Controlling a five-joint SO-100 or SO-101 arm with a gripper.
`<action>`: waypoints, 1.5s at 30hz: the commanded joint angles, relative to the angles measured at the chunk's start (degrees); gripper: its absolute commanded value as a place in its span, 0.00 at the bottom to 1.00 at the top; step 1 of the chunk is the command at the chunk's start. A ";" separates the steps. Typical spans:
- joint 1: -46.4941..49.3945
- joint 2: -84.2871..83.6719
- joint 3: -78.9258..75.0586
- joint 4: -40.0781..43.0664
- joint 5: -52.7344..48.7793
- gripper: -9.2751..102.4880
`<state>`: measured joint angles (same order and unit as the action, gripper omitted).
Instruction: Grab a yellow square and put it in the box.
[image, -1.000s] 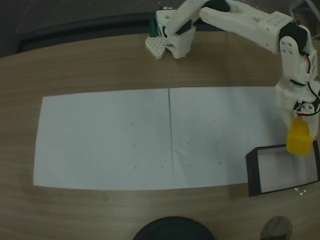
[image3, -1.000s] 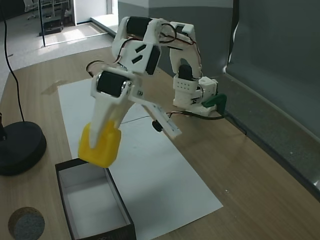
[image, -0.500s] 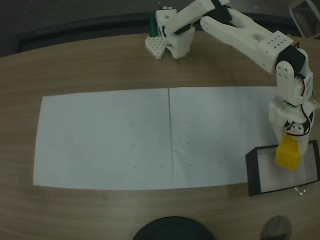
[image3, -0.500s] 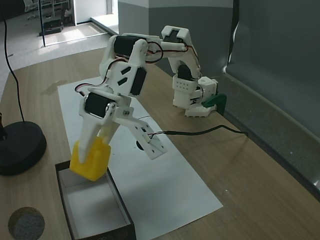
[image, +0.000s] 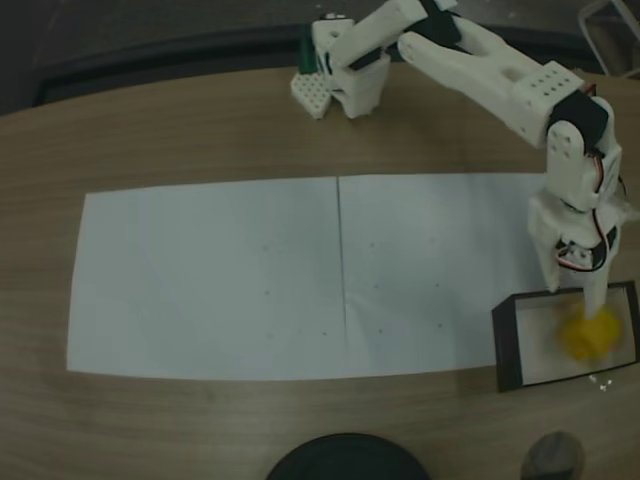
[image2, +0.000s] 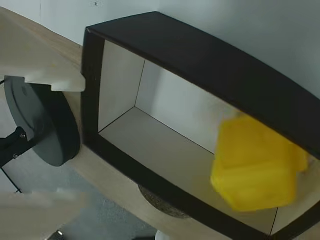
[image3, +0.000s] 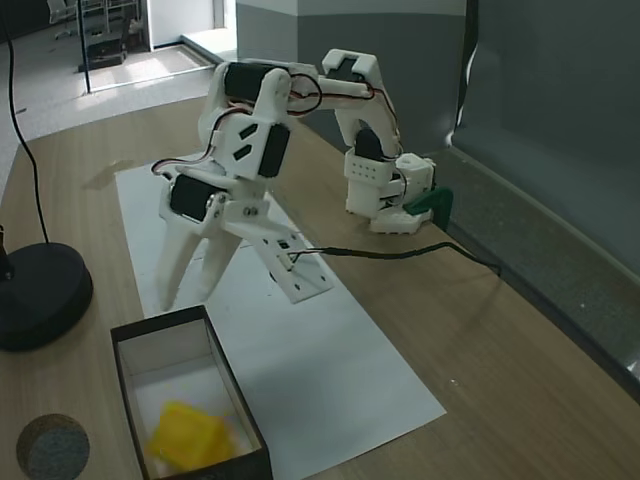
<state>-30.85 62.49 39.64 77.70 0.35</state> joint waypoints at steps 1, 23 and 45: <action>0.26 11.51 -3.25 3.78 0.00 0.14; 23.91 104.85 43.77 17.40 0.44 0.08; 30.59 136.58 111.71 -15.73 -2.20 0.08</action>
<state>-0.44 197.93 148.10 64.78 -2.11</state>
